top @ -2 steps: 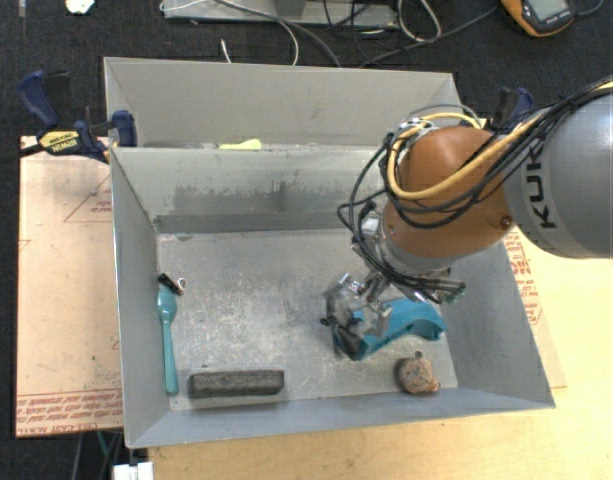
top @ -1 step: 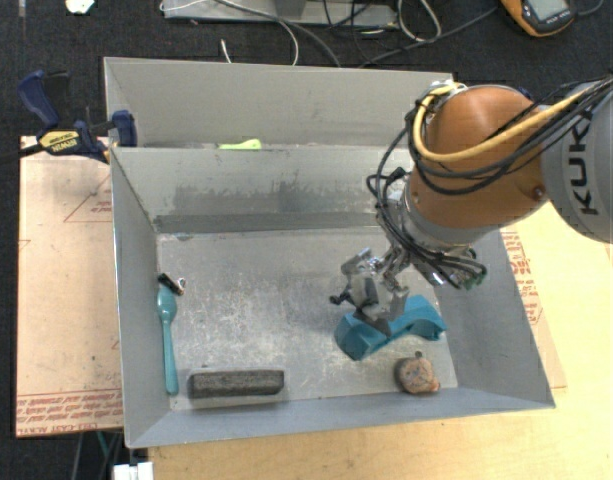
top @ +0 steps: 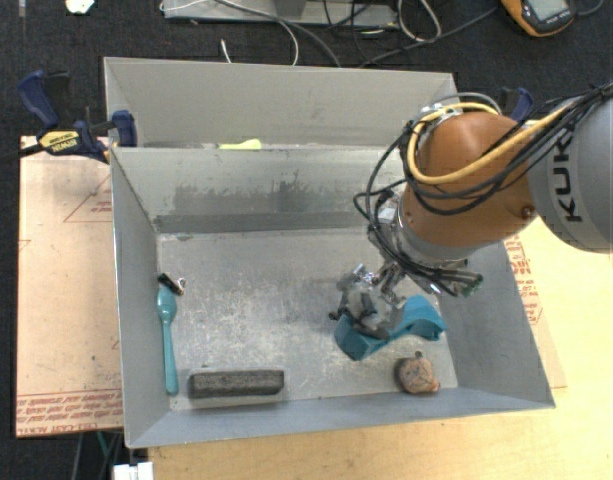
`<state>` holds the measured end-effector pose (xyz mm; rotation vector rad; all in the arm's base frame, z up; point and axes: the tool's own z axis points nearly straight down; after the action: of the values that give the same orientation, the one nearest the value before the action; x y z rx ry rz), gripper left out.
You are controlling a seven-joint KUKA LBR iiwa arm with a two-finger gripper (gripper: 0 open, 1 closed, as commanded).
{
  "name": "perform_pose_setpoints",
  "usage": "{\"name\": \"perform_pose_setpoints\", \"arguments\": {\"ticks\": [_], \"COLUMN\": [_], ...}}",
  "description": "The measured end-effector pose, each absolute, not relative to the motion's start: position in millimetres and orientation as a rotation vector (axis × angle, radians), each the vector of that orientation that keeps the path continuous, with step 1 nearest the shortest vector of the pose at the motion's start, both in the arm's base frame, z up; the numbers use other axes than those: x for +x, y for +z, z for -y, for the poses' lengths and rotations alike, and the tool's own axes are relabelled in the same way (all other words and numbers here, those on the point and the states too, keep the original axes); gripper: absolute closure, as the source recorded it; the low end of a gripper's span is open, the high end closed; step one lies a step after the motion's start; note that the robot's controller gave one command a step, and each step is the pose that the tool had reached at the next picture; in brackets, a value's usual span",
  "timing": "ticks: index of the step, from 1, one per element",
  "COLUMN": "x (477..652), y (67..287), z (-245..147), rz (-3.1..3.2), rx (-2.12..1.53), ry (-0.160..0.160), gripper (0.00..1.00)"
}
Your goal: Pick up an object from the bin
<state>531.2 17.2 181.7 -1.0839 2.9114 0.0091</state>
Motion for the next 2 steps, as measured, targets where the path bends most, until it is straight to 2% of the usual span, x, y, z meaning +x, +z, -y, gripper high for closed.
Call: {"name": "perform_pose_setpoints", "arguments": {"ticks": [1, 2], "x": [535.2, 536.5], "y": [142, 113], "z": [-21, -28], "rz": [-2.884, -2.812], "rx": [-1.152, -1.345], "ry": [0.007, -0.003], "gripper": [1.0, 1.0]}}
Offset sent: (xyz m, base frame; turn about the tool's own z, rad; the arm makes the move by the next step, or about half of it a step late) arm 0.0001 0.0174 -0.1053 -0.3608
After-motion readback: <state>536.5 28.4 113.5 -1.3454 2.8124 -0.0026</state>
